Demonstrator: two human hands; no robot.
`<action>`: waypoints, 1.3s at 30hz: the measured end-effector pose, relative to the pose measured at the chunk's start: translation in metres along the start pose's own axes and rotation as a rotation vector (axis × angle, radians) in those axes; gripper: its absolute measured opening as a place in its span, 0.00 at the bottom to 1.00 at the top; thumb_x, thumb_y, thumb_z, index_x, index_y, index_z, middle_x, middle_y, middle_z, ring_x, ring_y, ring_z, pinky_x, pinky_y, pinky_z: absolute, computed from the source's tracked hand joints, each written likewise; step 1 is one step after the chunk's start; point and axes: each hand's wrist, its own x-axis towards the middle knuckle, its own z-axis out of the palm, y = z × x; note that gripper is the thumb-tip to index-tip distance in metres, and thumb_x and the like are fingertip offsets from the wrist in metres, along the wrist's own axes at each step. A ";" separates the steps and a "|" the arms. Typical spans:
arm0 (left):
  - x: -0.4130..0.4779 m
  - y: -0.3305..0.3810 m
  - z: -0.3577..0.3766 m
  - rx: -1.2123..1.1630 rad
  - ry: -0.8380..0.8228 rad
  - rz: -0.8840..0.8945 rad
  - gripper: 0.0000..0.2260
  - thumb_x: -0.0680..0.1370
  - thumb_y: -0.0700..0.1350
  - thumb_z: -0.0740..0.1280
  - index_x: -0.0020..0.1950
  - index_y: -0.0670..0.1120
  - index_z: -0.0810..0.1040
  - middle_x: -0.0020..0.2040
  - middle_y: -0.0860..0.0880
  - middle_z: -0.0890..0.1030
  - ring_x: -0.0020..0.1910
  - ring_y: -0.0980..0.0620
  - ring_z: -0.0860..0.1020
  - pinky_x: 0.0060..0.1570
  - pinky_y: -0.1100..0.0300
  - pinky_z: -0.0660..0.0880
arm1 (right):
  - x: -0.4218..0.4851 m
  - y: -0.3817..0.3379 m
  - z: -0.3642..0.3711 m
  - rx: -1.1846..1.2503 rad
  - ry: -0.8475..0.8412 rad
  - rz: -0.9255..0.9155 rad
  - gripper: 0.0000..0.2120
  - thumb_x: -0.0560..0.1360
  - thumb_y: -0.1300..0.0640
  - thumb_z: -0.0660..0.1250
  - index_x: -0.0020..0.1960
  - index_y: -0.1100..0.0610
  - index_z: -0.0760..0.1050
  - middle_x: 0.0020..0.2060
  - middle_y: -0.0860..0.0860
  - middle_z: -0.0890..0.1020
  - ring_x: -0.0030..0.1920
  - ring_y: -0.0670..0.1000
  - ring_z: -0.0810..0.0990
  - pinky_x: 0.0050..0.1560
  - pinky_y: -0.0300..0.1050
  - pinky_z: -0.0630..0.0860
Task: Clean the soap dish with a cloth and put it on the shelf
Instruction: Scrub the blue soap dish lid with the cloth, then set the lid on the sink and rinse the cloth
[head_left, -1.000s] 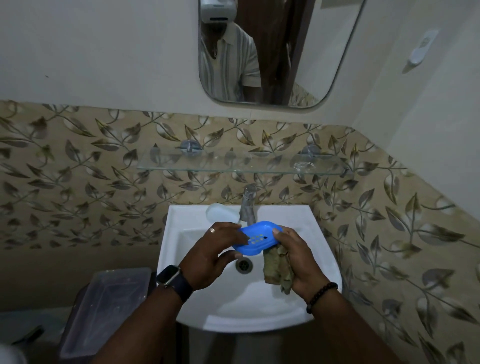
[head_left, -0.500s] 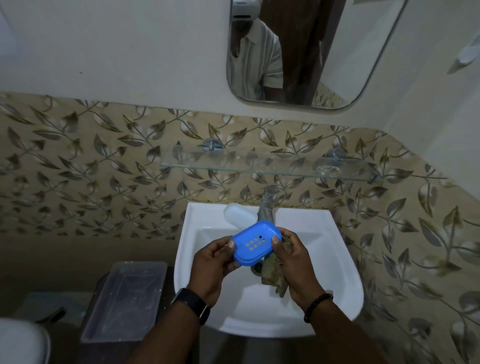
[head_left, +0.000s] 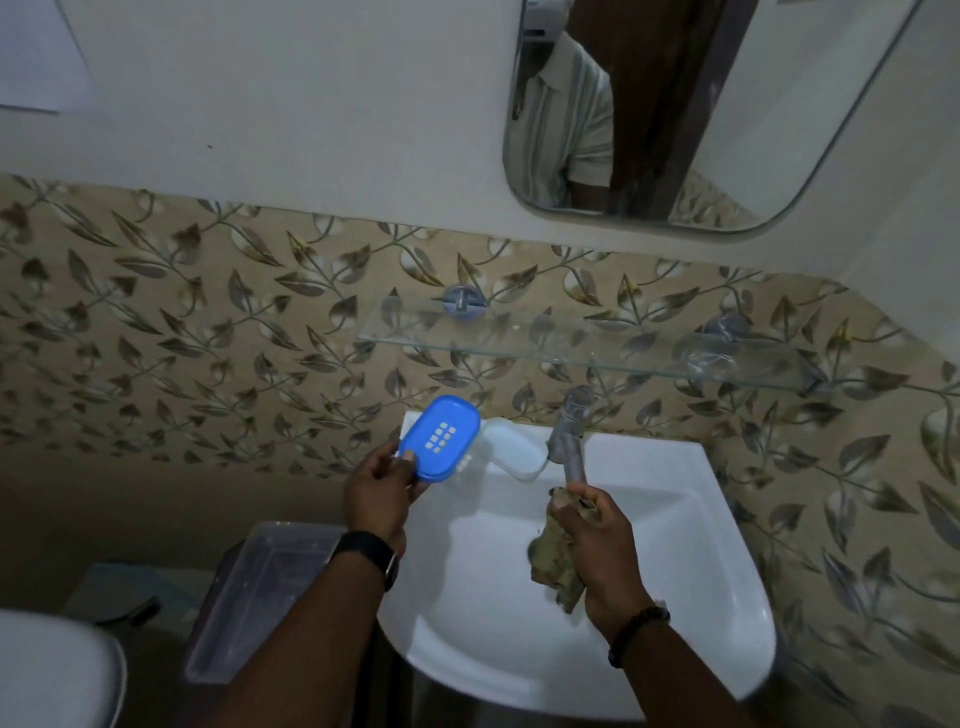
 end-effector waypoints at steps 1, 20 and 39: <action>0.007 -0.001 0.002 0.006 0.016 0.009 0.14 0.81 0.33 0.66 0.67 0.37 0.76 0.46 0.45 0.82 0.41 0.51 0.81 0.31 0.66 0.82 | 0.001 0.000 -0.004 -0.005 -0.002 0.004 0.11 0.77 0.62 0.70 0.58 0.54 0.79 0.46 0.60 0.84 0.42 0.60 0.84 0.46 0.66 0.83; 0.092 -0.046 0.015 0.806 0.291 0.104 0.10 0.76 0.44 0.72 0.55 0.41 0.84 0.55 0.39 0.85 0.55 0.38 0.81 0.58 0.53 0.75 | 0.041 0.033 -0.078 -0.068 0.111 0.091 0.13 0.76 0.64 0.69 0.57 0.49 0.79 0.51 0.54 0.84 0.51 0.58 0.83 0.52 0.57 0.82; 0.055 -0.065 0.031 0.917 0.270 0.374 0.13 0.78 0.46 0.72 0.57 0.39 0.82 0.54 0.36 0.81 0.54 0.37 0.79 0.56 0.49 0.74 | 0.057 0.029 -0.092 -0.023 0.115 0.109 0.15 0.76 0.66 0.68 0.58 0.51 0.78 0.47 0.54 0.85 0.46 0.55 0.85 0.42 0.47 0.81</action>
